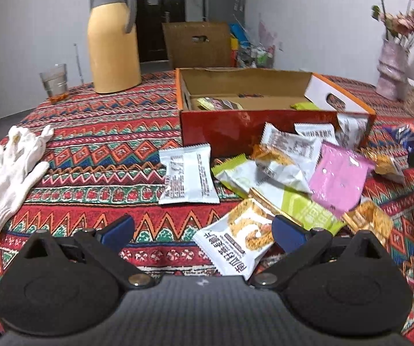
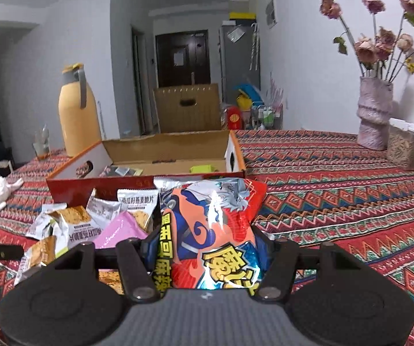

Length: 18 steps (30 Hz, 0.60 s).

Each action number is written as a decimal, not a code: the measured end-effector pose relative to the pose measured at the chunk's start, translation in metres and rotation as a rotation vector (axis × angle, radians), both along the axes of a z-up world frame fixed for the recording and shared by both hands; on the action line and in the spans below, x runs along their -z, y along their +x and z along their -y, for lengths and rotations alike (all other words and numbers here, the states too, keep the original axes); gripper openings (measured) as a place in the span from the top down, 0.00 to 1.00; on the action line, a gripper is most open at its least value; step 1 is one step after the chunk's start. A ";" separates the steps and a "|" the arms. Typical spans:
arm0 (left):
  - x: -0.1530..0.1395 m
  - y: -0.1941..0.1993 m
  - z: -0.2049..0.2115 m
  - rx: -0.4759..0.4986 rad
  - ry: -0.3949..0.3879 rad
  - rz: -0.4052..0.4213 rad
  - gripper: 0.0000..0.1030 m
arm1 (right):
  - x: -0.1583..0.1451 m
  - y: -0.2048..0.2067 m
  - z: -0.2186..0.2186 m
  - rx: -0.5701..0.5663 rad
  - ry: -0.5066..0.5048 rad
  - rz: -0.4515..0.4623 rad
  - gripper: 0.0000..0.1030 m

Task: Organize snacks
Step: 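Grasp the red-blue chip bag with the right gripper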

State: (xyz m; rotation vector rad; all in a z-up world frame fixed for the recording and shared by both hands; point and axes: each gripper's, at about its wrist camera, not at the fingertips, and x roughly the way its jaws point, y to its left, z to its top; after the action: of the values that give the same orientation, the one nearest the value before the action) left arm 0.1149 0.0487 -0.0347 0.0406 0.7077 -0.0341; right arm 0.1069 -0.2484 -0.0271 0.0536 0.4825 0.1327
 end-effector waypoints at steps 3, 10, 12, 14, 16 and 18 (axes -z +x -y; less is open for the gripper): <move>0.002 0.002 0.001 0.050 0.007 -0.011 0.00 | -0.002 -0.006 0.003 0.021 -0.001 0.014 0.41; 0.016 0.017 0.016 0.165 0.087 -0.063 0.00 | 0.003 -0.015 0.009 0.081 -0.009 -0.005 0.41; 0.020 0.024 0.015 0.173 0.081 -0.076 0.00 | 0.003 -0.017 0.010 0.097 -0.012 -0.006 0.41; 0.022 0.031 0.012 0.164 0.055 -0.088 0.00 | 0.002 -0.018 0.012 0.111 -0.014 -0.004 0.41; 0.023 0.035 0.009 0.161 0.022 -0.097 0.00 | 0.002 -0.018 0.013 0.122 -0.015 -0.004 0.41; 0.023 0.037 0.008 0.166 0.004 -0.101 0.00 | 0.002 -0.018 0.013 0.125 -0.017 -0.005 0.41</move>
State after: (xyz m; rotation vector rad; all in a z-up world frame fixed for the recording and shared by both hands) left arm 0.1519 0.0407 -0.0581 0.1023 0.8042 -0.1953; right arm 0.0888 -0.2614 -0.0295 0.0674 0.4834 0.0056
